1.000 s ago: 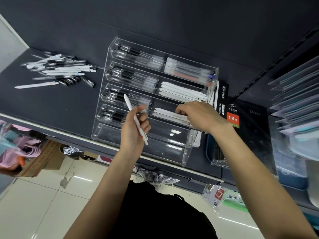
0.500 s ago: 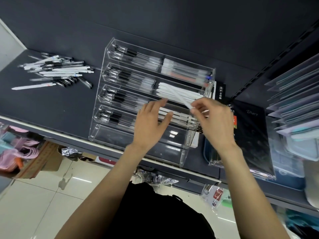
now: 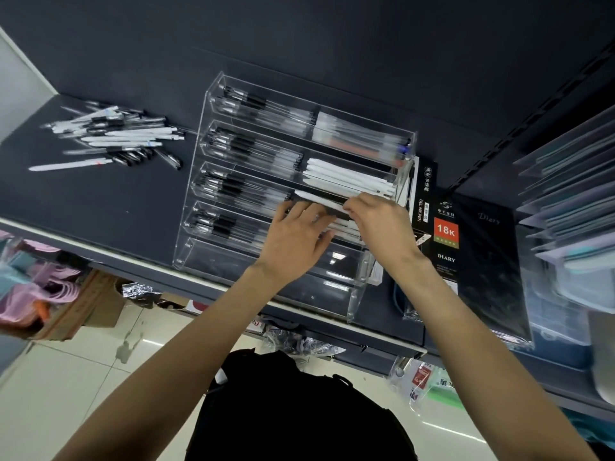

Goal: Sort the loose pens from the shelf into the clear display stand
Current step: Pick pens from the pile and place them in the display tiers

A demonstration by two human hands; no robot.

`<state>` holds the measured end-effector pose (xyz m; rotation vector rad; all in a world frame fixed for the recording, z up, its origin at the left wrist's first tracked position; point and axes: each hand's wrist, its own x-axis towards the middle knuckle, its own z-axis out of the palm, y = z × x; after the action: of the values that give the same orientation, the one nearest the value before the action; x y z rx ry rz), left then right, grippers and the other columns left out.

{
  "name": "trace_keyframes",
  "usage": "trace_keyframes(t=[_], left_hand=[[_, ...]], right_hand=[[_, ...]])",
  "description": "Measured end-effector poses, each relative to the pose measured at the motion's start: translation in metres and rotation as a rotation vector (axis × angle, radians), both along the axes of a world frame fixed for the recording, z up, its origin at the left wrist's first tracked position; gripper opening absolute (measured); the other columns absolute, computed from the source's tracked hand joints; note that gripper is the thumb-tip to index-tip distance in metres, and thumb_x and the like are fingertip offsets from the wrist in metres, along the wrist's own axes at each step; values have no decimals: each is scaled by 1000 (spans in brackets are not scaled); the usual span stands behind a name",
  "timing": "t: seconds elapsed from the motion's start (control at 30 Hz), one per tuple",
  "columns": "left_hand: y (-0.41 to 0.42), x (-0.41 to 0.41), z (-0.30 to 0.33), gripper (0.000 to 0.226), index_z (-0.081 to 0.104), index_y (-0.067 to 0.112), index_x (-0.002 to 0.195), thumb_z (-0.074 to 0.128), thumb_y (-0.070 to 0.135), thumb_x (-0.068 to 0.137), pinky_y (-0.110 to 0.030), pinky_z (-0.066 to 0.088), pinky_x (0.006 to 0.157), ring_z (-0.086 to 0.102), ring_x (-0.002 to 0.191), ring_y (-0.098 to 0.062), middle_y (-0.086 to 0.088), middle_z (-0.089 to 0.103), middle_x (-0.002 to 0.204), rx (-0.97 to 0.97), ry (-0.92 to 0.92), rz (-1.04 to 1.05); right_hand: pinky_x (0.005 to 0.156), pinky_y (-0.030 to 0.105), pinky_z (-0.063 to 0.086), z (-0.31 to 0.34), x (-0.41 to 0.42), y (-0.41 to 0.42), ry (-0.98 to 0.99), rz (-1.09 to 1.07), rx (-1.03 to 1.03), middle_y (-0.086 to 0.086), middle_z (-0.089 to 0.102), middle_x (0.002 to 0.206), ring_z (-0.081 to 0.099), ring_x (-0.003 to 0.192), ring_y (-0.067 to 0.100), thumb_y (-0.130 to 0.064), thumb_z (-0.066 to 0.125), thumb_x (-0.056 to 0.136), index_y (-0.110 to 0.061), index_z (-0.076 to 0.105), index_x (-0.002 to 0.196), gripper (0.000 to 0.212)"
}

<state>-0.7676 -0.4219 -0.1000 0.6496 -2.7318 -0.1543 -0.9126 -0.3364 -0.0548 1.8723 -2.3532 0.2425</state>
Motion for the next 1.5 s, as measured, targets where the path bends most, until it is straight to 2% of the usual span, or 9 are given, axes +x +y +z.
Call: trace_keyframes(t=[0.17, 0.33, 0.5, 0.7, 0.87, 0.93, 1.17, 1.37, 1.5], left_hand=[[2, 2, -4, 35, 68, 20, 110, 40, 33, 94, -42, 40, 97, 61, 98, -21, 1, 65, 104, -12, 25, -8], [5, 7, -1, 31, 67, 17, 110, 45, 29, 93, -42, 40, 98, 61, 98, -23, -1, 65, 102, 19, 115, -9], [4, 41, 10, 25, 68, 16, 110, 52, 15, 92, -34, 38, 97, 56, 105, -20, -1, 65, 108, 86, 369, 74], [-26, 125, 41, 20, 66, 21, 103, 48, 18, 95, -30, 45, 80, 60, 78, -11, 7, 67, 83, 272, 626, 330], [-91, 211, 44, 21, 60, 23, 92, 43, 12, 97, -34, 45, 57, 50, 55, -10, 14, 52, 62, 550, 1133, 623], [-135, 245, 34, 17, 60, 25, 93, 46, 15, 95, -33, 47, 62, 52, 62, -9, 15, 55, 69, 564, 1035, 688], [-287, 314, -15, 33, 62, 11, 118, 58, 6, 86, -42, 43, 88, 54, 107, -35, -13, 59, 117, 350, 110, 559], [-334, 310, -38, 44, 48, 21, 136, 49, 14, 92, -43, 36, 102, 43, 125, -30, -5, 49, 137, 338, -192, 472], [-345, 308, -51, 38, 50, 24, 133, 48, 21, 95, -40, 34, 101, 41, 124, -26, -1, 49, 133, 281, -210, 454]], right_hand=[[41, 27, 44, 10, 13, 2, 151, -3, 149, 6, 61, 67, 61, 64, 26, 13, 74, 52, -8, 68, 70, 28], [64, 35, 52, 14, 17, 5, 145, -44, 232, 13, 59, 97, 60, 87, 28, 8, 55, 80, -3, 68, 98, 26], [80, 30, 51, 18, 19, 9, 80, -30, 331, 11, 53, 115, 56, 102, 25, 7, 49, 86, -7, 59, 119, 37], [58, 30, 51, 41, 53, 6, -78, 40, -103, 8, 67, 94, 63, 82, 25, 5, 65, 80, -7, 70, 104, 28], [78, 21, 46, 40, 155, -59, -398, 302, -258, -2, 65, 102, 51, 97, 6, -15, 51, 91, -14, 68, 110, 25], [84, 22, 46, 24, 194, -102, -457, 363, -177, -4, 64, 104, 51, 101, 9, -15, 50, 91, -16, 67, 111, 26], [96, 30, 39, -33, 257, -256, -481, 181, 68, -3, 58, 119, 45, 115, 18, -12, 50, 92, -19, 62, 119, 30], [102, 39, 37, -61, 253, -336, -270, -3, 189, 5, 48, 133, 40, 123, 27, -14, 52, 91, -16, 48, 132, 41], [103, 38, 32, -69, 259, -360, -158, 15, 300, 4, 46, 134, 38, 124, 26, -23, 51, 94, -19, 45, 135, 42]])
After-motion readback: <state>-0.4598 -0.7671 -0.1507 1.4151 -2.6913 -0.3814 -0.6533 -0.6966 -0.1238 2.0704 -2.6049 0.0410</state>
